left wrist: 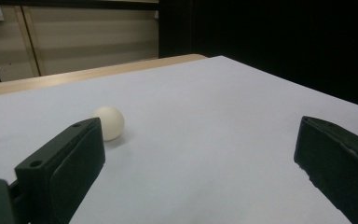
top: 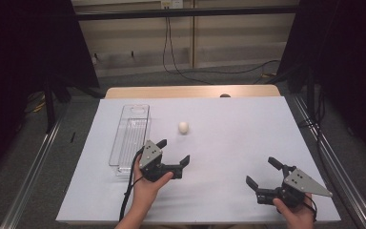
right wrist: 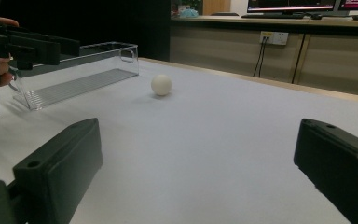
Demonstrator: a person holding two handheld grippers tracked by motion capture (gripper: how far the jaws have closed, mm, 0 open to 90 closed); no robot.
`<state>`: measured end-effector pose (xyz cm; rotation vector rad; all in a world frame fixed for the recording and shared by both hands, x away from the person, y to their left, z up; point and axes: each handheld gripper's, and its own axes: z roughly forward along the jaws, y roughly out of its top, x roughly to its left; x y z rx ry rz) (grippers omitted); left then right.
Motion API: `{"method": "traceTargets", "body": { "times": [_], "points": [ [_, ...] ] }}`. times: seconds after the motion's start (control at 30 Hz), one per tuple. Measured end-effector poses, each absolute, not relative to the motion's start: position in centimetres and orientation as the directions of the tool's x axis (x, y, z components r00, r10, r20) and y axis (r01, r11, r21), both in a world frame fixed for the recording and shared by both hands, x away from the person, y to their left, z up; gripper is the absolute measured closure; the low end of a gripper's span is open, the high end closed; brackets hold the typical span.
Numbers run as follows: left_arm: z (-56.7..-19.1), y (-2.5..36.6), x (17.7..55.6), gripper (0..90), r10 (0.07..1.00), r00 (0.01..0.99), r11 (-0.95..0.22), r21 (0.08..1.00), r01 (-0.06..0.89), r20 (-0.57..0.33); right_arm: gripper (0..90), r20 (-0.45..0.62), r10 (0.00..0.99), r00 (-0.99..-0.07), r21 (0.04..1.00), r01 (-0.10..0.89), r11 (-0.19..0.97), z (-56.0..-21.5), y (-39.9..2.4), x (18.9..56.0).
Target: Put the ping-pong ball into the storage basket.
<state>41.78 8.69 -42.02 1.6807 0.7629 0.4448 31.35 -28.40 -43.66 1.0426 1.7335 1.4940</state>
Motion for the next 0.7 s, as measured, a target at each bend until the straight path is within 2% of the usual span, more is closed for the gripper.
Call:
{"method": "traceTargets", "body": {
  "times": [0.7],
  "points": [
    [-42.3, 7.6, 42.8, 2.1, 0.701, 0.704, -0.117, 0.956, 0.271, -0.114, 0.7, 0.039, 0.867, -0.497, 0.985, 0.165, 0.050, -43.7, -28.4, 31.4]
  ]
}}
